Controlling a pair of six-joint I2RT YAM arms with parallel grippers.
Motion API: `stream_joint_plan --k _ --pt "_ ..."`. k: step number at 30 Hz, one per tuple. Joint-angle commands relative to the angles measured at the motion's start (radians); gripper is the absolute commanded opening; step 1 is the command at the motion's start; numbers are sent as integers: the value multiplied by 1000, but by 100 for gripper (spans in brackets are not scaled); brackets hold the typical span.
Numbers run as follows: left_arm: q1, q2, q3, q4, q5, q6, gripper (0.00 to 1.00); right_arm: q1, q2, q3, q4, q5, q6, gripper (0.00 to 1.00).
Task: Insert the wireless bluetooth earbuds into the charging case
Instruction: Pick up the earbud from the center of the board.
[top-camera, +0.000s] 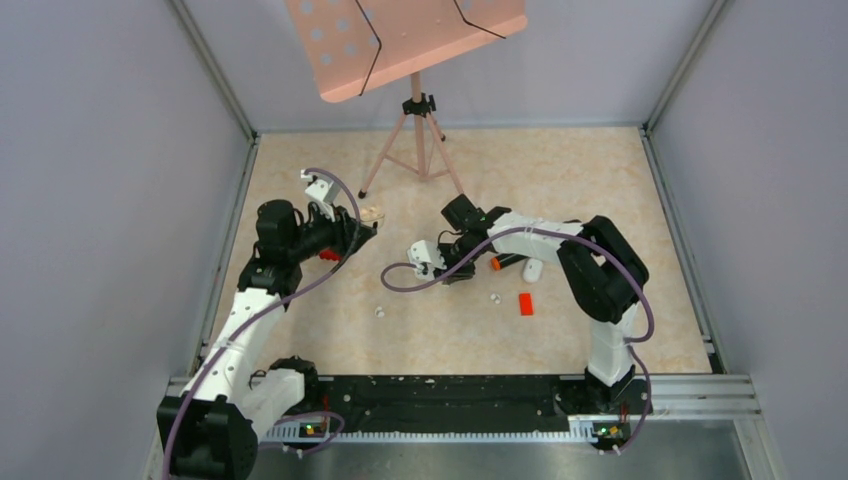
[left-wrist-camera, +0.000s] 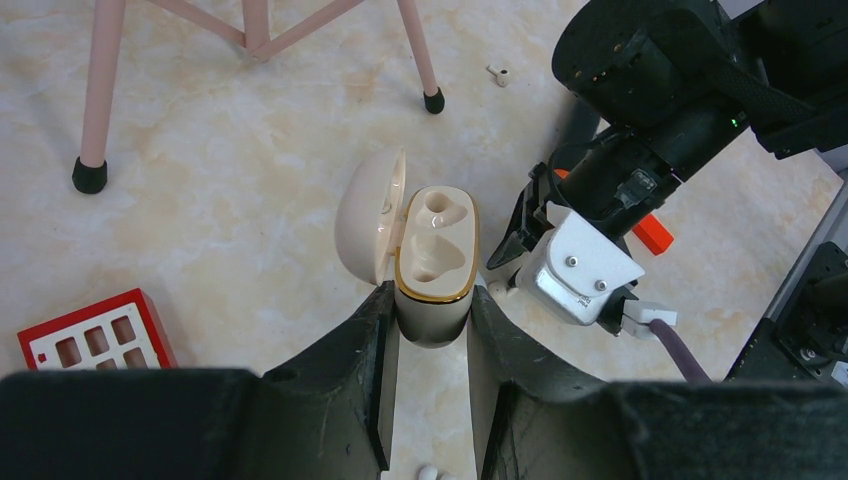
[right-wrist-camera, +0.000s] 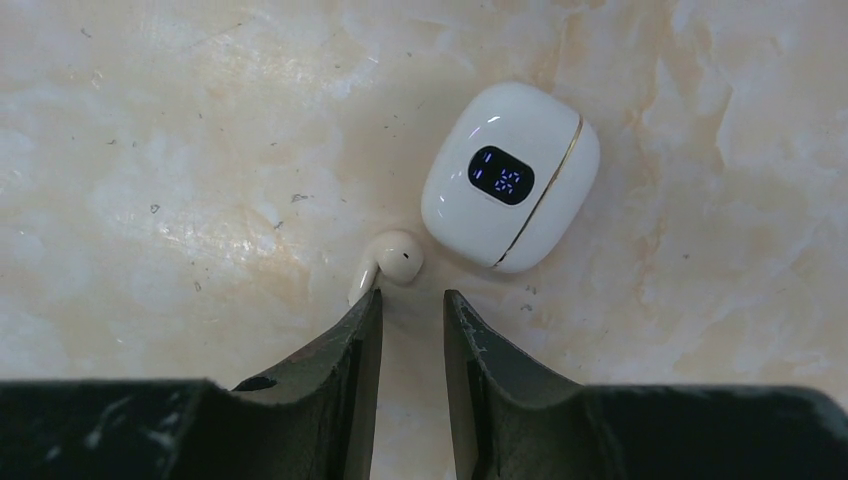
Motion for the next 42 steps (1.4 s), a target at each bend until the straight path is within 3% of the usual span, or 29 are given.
stream_joint_plan --k 1,16,24,30,34,39,42 --pt "6 -6 11 51 2 -8 0 20 -12 36 -26 -48 19 29" --pt "6 1 7 58 6 -14 0 33 47 98 -53 -78 69 35" --pt "6 4 6 58 7 -15 0 33 85 135 -122 -92 51 33" --pt "6 3 4 58 8 -16 0 33 92 144 -134 -85 59 26" --pt "6 3 -2 73 9 -17 0 31 64 134 -121 -49 72 13" --pt "6 10 -30 140 24 -40 0 10 -91 56 19 8 171 1" --pt "5 36 -41 201 84 -44 0 8 -226 21 84 55 198 0"
